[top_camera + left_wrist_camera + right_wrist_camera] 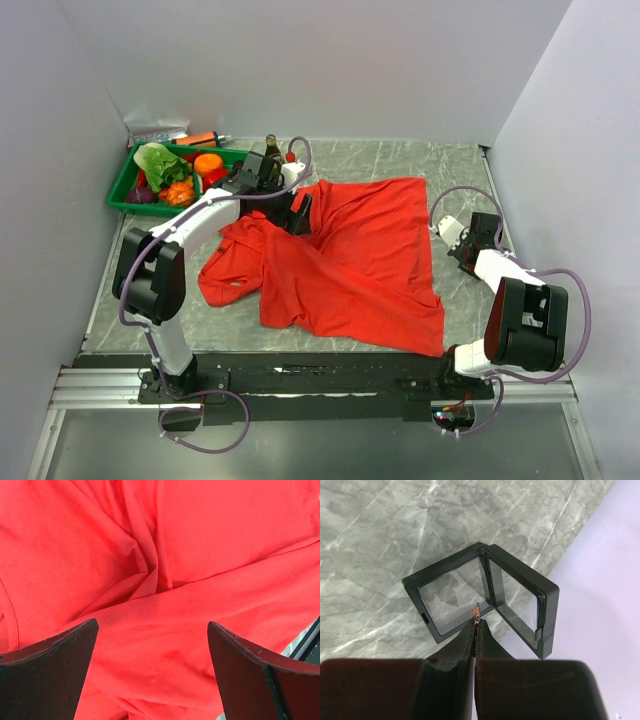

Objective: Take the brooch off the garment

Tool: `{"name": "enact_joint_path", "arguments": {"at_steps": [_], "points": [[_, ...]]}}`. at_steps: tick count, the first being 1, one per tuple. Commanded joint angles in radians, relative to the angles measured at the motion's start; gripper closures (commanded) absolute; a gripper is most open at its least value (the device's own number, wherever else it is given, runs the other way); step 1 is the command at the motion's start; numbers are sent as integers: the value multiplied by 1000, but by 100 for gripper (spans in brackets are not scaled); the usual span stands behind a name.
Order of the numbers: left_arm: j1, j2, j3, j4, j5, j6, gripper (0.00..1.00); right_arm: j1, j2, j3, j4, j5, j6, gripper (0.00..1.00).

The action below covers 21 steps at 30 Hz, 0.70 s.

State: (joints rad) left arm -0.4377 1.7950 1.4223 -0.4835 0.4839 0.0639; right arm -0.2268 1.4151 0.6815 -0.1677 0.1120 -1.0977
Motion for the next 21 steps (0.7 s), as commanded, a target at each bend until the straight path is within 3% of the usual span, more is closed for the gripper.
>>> {"name": "enact_joint_path", "arguments": {"at_steps": [1,21], "points": [[-10,9,50,-4,22,-15,3,6,-15,0,59,18,-13,100],[-18,9,52,-13,4,-7,4,7,85,32,111,5,-54,98]]}}
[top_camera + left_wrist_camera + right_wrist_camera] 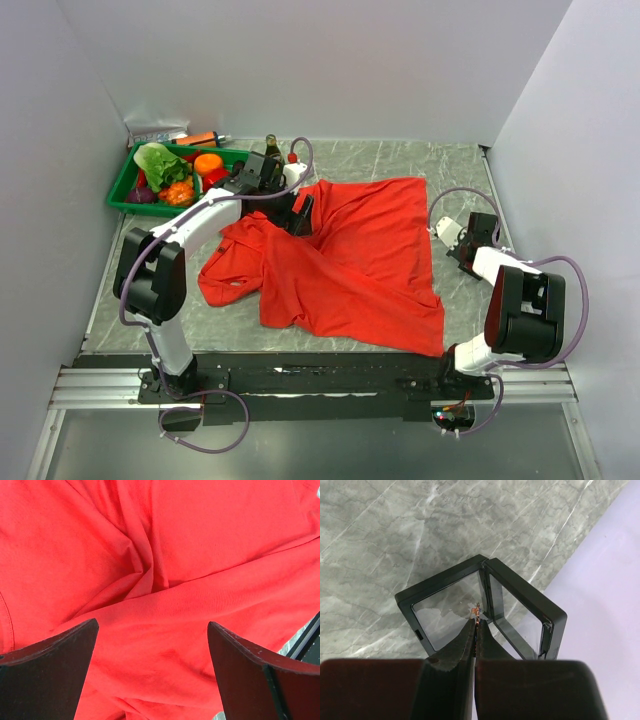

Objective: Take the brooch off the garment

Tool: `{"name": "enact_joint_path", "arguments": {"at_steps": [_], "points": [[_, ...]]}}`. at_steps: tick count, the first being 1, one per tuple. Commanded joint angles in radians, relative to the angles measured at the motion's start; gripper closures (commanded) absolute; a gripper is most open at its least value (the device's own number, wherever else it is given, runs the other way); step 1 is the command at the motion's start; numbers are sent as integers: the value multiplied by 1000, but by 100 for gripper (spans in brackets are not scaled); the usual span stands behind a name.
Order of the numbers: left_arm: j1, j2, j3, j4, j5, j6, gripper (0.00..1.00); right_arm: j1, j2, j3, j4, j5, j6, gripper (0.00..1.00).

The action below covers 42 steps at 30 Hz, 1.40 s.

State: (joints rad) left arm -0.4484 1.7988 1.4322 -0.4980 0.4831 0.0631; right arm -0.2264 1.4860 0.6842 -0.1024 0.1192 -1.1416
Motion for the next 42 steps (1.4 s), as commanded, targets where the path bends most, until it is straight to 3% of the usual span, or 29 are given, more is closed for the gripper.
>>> {"name": "enact_joint_path", "arguments": {"at_steps": [1,7,19,24,28,30,31,33,35,36,40,42], "points": [[-7,5,43,1,5,-6,4,9,16,28,46,-4,-10,94],[-7,7,43,1,5,-6,4,18,8,32,29,-6,6,78],[-7,11,54,-1,2,-11,3,45,-32,54,-57,-19,72,68],[-9,5,50,-5,-1,-6,4,84,-76,132,-190,-50,221,64],[-7,1,43,-7,-9,-3,4,117,-134,311,-377,-179,431,55],[-7,1,48,-11,-15,3,3,137,-148,388,-480,-323,560,51],[-9,4,50,-14,-15,4,4,156,-159,447,-497,-373,592,39],[-7,7,57,-25,-14,6,3,185,-159,500,-528,-533,669,37],[-7,10,85,-49,-18,12,3,217,-138,580,-543,-656,732,27],[-6,14,100,-62,-24,23,4,222,-115,613,-546,-747,761,1],[20,16,227,-114,-46,53,3,245,-75,808,-462,-836,954,0],[54,19,307,-125,-61,53,3,266,-35,930,-447,-695,1020,0]]}}
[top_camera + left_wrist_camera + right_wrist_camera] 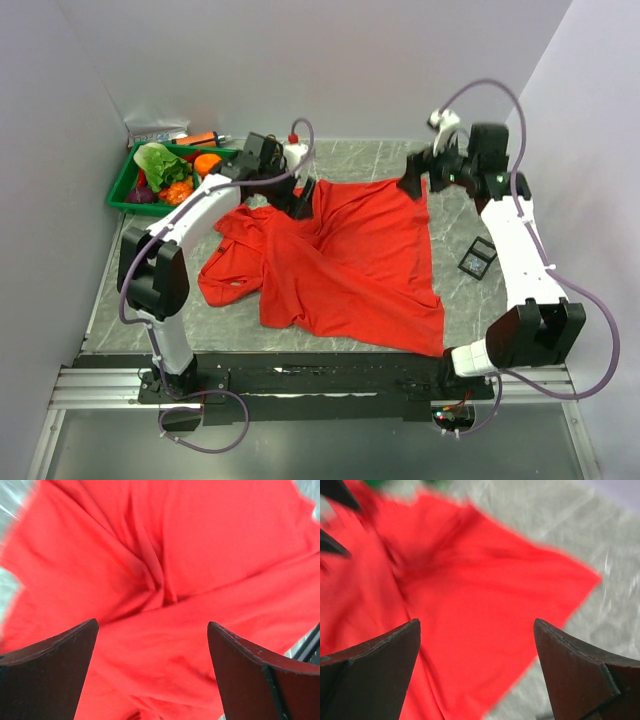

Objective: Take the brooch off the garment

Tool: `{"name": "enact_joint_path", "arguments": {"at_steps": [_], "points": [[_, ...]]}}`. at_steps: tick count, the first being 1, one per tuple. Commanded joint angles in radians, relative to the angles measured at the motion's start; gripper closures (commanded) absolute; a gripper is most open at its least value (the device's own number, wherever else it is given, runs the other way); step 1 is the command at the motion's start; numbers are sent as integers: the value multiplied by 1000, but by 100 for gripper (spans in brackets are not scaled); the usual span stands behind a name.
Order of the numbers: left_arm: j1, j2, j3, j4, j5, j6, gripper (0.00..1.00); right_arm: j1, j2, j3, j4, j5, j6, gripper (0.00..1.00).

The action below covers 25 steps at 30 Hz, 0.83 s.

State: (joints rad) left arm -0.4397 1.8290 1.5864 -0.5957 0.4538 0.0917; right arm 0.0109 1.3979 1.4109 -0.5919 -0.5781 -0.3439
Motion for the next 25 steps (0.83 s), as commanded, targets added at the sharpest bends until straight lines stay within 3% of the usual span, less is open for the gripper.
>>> {"name": "enact_joint_path", "arguments": {"at_steps": [1,6,10,16,20,25], "points": [[61,-10,187,-35,-30,23,4,32,70,250,32,47,268,0],[188,29,465,-47,-96,-26,3,35,153,541,-69,248,339,0],[236,13,580,26,-193,6,4,34,165,645,-155,395,382,0],[257,-120,387,305,-449,74,3,34,56,488,-74,474,391,0],[259,-128,325,277,-549,79,4,34,10,448,-62,553,379,0],[269,-154,276,292,-517,-12,4,35,12,485,-40,612,358,0]]}}
